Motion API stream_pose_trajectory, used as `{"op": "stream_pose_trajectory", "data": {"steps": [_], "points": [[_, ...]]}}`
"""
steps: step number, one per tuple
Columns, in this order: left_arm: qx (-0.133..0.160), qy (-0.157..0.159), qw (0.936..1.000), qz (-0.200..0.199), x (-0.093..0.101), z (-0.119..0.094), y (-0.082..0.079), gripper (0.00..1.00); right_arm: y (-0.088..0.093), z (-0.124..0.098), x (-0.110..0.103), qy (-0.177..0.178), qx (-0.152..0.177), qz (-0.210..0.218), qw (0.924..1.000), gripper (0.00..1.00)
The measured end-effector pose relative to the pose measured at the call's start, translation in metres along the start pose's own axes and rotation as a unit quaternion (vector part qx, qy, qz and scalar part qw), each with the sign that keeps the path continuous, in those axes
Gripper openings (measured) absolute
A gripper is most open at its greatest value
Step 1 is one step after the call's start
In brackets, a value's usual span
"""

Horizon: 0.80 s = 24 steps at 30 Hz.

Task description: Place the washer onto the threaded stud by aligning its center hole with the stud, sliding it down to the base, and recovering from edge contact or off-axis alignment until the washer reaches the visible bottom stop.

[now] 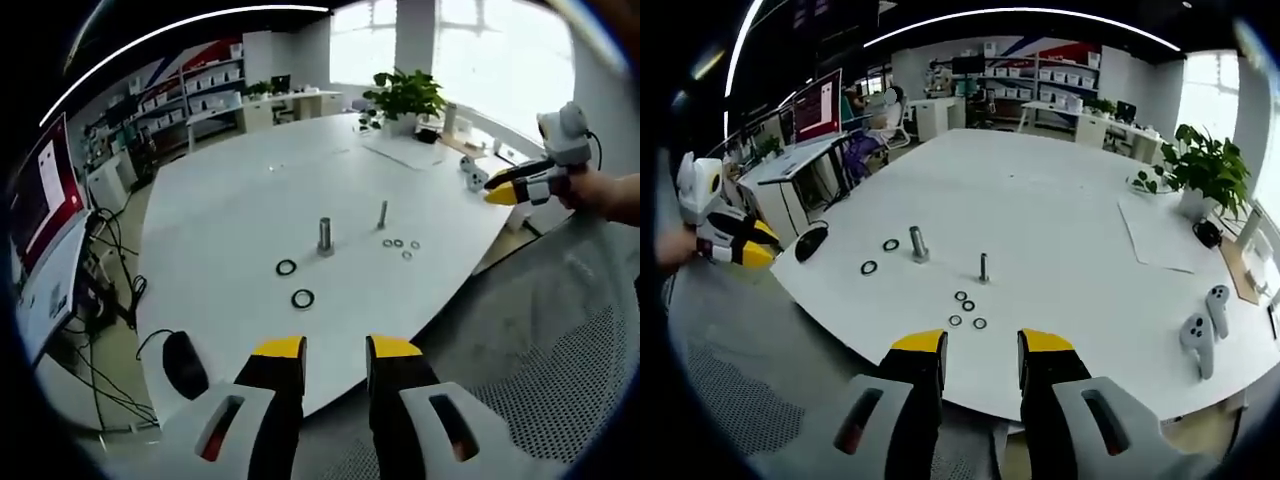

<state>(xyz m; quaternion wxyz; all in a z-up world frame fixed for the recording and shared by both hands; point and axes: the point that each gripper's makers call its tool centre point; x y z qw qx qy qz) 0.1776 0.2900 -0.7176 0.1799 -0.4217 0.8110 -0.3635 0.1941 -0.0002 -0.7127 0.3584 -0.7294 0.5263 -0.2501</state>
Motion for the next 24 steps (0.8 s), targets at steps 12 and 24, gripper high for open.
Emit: {"op": "stream_pose_trajectory", "data": {"steps": [12,24], "points": [[-0.029,-0.002,0.9995,0.014,0.001,0.004,0.011,0.24,0.001,0.001,-0.016,-0.039,-0.001,0.009,0.9992,0.30],[-0.029,-0.019,0.9993,0.017,-0.004,0.002,0.011,0.24,-0.004,-0.002,-0.029,-0.072,0.014,0.012,0.9972,0.30]]}}
Point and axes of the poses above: the point that each gripper's makers call its tool centre point, and the gripper's own axes: z roughly forward along the fingers, x roughly to its right, y roughly out of its underside, and after that the axes turned 3 degrees about x, right-handed
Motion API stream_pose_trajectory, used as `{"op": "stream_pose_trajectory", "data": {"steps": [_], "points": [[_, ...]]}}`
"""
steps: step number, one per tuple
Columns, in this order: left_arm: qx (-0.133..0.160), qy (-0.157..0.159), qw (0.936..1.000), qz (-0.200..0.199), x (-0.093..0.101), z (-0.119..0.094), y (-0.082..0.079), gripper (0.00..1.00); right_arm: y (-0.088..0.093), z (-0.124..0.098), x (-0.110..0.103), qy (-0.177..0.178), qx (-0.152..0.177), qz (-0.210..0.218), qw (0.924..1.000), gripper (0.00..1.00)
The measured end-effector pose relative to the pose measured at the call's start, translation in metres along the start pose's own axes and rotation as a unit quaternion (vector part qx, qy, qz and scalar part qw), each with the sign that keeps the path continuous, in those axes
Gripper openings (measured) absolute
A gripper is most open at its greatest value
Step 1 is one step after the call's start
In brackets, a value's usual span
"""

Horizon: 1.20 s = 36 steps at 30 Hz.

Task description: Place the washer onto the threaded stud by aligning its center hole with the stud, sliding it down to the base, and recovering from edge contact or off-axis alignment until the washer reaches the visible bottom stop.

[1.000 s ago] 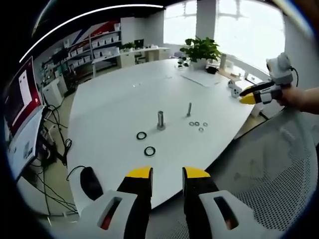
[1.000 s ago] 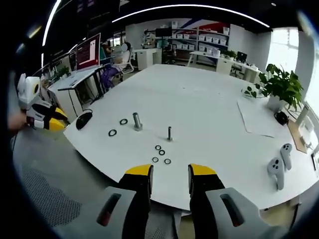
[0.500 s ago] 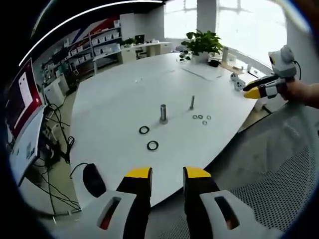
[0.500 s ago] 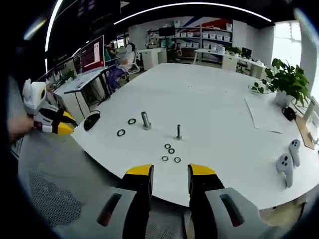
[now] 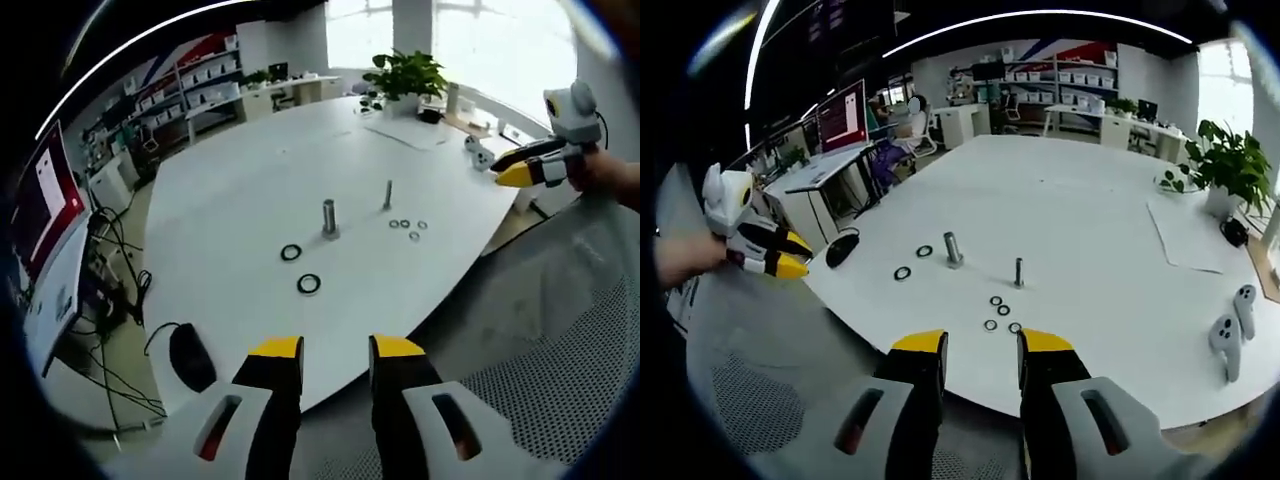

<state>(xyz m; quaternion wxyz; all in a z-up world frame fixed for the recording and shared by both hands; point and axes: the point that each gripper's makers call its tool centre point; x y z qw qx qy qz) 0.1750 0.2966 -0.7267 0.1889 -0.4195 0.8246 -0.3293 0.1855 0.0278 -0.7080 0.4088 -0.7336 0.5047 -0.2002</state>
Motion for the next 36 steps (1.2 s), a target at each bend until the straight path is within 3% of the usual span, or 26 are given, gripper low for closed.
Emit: {"op": "stream_pose_trajectory", "data": {"steps": [7,12,24,27,31,36], "points": [[0.003,-0.009,1.0000,0.003,0.000,-0.001,-0.001,0.24,0.001,0.001,-0.007,-0.018,-0.004,-0.015,0.9997,0.30],[-0.015,-0.012,0.9998,0.009,-0.003,0.002,0.005,0.24,0.000,0.002,-0.011,-0.027,-0.004,-0.011,0.9996,0.30],[-0.019,-0.006,0.9998,-0.002,-0.001,0.002,0.006,0.24,0.006,0.004,-0.010,-0.027,-0.017,-0.010,0.9994,0.30],[0.011,-0.010,0.9998,-0.012,-0.004,-0.003,-0.004,0.23,0.011,0.004,-0.010,-0.029,-0.030,-0.006,0.9991,0.31],[0.011,-0.008,0.9994,-0.033,-0.009,-0.002,-0.003,0.23,0.008,0.004,-0.007,-0.018,-0.024,-0.010,0.9995,0.31],[0.001,-0.004,0.9998,-0.021,-0.002,0.000,0.000,0.23,0.010,0.004,-0.004,-0.012,-0.027,-0.010,0.9995,0.31]]}}
Point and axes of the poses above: the point that each gripper's makers call its tool centre point, and the gripper's own axes: z roughly forward along the fingers, x roughly to its right, y roughly out of its underside, and after that the axes turned 3 degrees about x, right-handed
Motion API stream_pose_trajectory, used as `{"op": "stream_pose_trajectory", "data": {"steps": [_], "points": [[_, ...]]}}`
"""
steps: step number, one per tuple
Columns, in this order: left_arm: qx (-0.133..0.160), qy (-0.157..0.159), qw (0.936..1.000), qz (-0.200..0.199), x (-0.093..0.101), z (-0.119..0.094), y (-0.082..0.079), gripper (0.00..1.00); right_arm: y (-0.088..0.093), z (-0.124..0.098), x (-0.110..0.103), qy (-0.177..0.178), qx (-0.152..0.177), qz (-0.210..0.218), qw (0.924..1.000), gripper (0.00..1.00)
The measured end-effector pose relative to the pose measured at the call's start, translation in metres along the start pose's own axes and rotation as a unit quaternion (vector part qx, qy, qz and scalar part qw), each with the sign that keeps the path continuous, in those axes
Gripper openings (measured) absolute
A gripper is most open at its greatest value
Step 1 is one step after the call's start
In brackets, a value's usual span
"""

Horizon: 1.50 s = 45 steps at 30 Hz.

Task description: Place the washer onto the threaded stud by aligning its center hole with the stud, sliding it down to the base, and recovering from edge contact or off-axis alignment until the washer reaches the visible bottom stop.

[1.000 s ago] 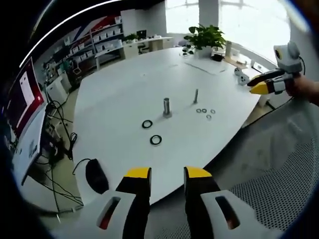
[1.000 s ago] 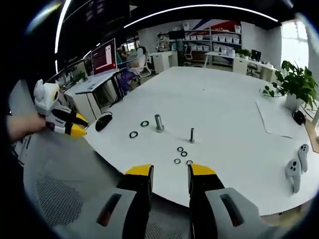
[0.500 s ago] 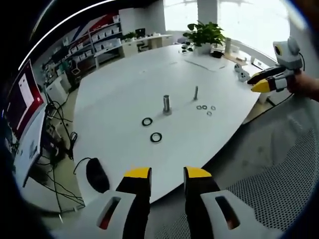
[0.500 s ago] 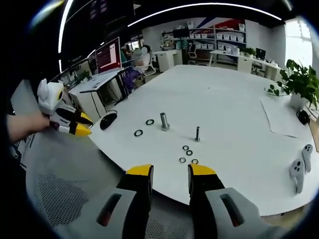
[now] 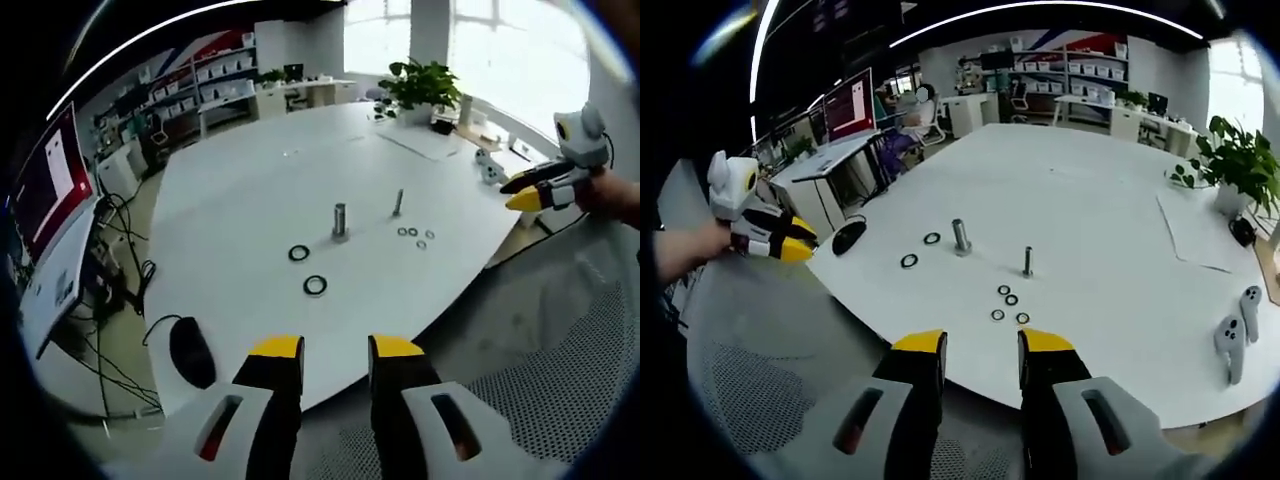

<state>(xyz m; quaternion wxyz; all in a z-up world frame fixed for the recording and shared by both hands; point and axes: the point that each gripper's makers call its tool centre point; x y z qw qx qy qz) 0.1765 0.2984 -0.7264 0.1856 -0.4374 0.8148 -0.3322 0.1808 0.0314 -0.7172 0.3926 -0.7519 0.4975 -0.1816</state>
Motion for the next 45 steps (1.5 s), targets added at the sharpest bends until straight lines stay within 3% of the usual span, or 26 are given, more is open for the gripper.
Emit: {"op": "stream_pose_trajectory", "data": {"steps": [2,6,15,22,26,30,36,45], "points": [[-0.001,-0.001,1.0000,0.005,-0.001,0.000,0.000,0.23,0.000,0.000,0.001,0.003,0.001,0.001,1.0000,0.31],[0.032,0.008,0.9987,-0.040,-0.004,-0.006,-0.010,0.23,0.001,-0.001,0.003,0.007,0.000,0.006,1.0000,0.31],[0.018,0.015,0.9989,-0.040,0.000,-0.002,-0.008,0.23,0.001,-0.001,0.005,0.008,-0.001,0.013,0.9999,0.31],[0.021,0.039,0.9961,-0.076,0.000,-0.001,-0.012,0.24,-0.002,-0.001,0.003,0.004,0.006,0.011,0.9999,0.32],[0.033,0.028,0.9981,-0.045,0.000,-0.003,-0.020,0.24,-0.002,-0.001,0.001,-0.003,0.003,0.017,0.9998,0.33],[0.015,0.035,0.9979,-0.052,0.000,0.000,-0.014,0.24,-0.002,0.000,0.001,-0.004,0.003,0.013,0.9999,0.33],[0.003,0.028,0.9981,-0.054,-0.007,0.004,-0.018,0.24,0.001,0.000,-0.003,-0.015,-0.003,0.020,0.9997,0.34],[-0.039,0.038,0.9976,-0.044,-0.003,0.036,-0.017,0.27,-0.005,-0.001,-0.002,-0.010,0.012,0.012,0.9998,0.34]]}}
Point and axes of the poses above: the point that each gripper's makers call its tool centre point, and the gripper's own axes: z roughly forward along the fingers, x roughly to its right, y roughly out of its underside, and after that the axes turned 3 degrees about x, right-handed
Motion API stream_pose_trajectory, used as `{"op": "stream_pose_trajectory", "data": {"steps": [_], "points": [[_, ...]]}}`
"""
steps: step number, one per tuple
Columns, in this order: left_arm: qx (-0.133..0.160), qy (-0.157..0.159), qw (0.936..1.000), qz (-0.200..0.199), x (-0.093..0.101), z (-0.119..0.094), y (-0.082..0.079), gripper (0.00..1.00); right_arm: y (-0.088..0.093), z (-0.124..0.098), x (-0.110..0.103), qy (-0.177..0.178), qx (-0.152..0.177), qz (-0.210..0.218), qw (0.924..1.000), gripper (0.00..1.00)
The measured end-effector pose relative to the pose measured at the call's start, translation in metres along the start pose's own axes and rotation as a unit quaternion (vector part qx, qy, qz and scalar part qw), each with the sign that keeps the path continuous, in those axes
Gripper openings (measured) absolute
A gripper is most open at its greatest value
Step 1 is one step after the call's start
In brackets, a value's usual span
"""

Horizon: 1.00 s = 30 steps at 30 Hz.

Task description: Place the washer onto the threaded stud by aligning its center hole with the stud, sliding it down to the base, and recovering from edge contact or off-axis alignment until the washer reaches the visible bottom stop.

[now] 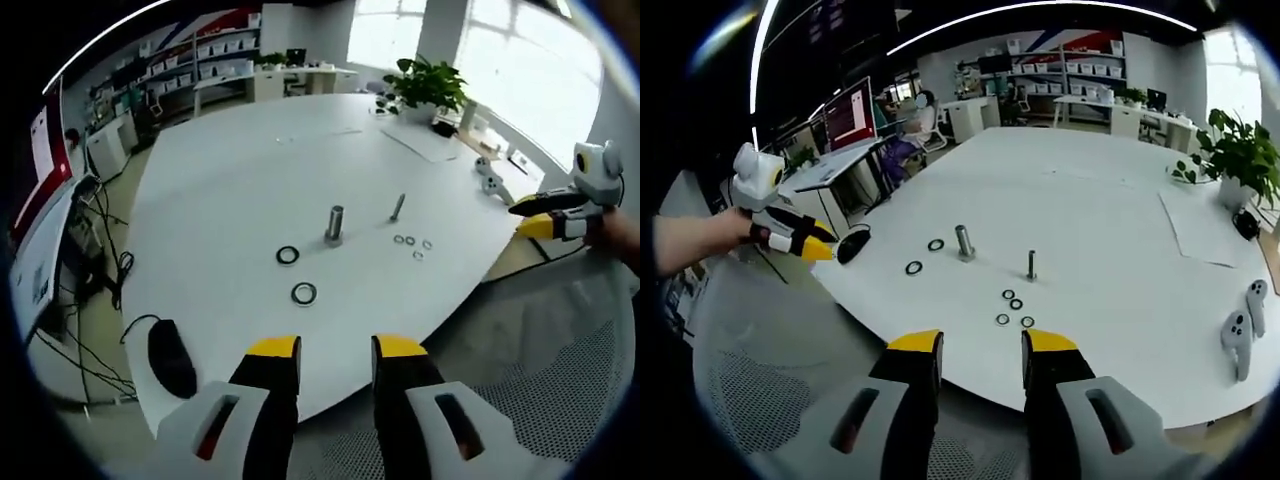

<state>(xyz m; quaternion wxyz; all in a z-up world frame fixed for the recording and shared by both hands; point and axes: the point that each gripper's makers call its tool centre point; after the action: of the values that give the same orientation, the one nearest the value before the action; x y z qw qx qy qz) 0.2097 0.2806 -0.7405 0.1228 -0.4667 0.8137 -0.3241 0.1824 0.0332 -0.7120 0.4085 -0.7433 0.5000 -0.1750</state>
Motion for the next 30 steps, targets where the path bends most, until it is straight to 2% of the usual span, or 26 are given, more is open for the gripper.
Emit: {"op": "stream_pose_trajectory", "data": {"steps": [7,15,23,27,30], "points": [[-0.037,0.010,0.9988,0.031,0.004,0.031,0.002,0.27,0.000,0.001,0.002,0.001,-0.001,0.001,1.0000,0.34],[-0.078,0.017,0.9963,0.032,-0.005,0.062,0.009,0.27,0.002,0.001,0.003,0.003,-0.003,0.001,1.0000,0.33],[-0.111,0.017,0.9932,0.032,-0.018,0.080,0.009,0.27,0.001,0.001,0.003,0.005,-0.002,0.000,1.0000,0.33],[-0.121,0.013,0.9912,0.051,-0.025,0.087,0.008,0.26,0.001,0.001,0.003,0.003,-0.002,-0.002,1.0000,0.33],[-0.149,0.018,0.9874,0.050,-0.030,0.091,0.015,0.27,0.002,0.002,0.002,0.001,-0.004,-0.003,1.0000,0.33]]}}
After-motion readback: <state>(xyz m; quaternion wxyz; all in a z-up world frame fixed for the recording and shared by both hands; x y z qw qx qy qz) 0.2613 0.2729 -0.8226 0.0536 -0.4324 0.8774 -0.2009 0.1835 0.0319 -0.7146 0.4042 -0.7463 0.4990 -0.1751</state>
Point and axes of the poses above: the point that each gripper's makers call its tool centre point, and the gripper's own axes: z roughly forward along the fingers, x roughly to its right, y roughly out of its underside, and after that the axes turned 3 degrees about x, right-handed
